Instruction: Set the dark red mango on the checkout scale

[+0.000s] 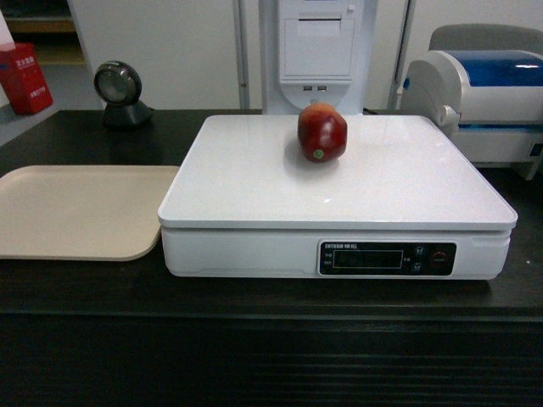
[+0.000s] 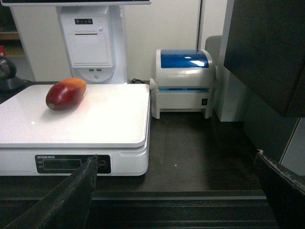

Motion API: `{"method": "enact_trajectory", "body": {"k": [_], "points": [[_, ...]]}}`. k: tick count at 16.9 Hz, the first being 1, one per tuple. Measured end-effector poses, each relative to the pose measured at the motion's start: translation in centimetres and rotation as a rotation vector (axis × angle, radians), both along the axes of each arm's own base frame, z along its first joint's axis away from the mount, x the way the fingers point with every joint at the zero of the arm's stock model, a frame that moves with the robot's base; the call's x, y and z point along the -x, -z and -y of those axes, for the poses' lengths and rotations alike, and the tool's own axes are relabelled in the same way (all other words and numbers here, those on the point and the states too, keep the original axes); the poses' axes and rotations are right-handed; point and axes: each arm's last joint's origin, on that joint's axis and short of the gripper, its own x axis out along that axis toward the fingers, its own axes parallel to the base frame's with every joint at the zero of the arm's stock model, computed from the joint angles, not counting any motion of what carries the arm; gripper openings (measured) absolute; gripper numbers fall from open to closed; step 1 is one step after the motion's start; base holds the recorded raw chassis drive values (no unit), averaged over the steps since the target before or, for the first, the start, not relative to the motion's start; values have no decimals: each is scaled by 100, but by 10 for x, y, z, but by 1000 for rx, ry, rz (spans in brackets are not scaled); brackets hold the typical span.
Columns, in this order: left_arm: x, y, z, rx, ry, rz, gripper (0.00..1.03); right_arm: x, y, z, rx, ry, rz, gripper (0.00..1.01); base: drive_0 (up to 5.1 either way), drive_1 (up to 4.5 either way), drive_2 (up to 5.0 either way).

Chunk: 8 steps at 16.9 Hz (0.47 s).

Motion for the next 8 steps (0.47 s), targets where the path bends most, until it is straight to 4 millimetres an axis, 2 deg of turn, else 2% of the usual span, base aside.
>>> {"method": "enact_trajectory", "body": {"k": [4, 5, 6, 8], "points": [[4, 0, 0, 0, 0, 0, 2, 0, 0, 0, 0, 0, 0, 98, 0, 0, 0], [13, 6, 0, 0, 0, -44, 2, 0, 0, 0, 0, 0, 0, 98, 0, 0, 0], [15, 0, 0, 0, -2, 8, 2, 0, 0, 0, 0, 0, 0, 98, 0, 0, 0], [14, 4, 0, 0, 0, -16, 2, 0, 0, 0, 0, 0, 0, 98, 0, 0, 0]]}}
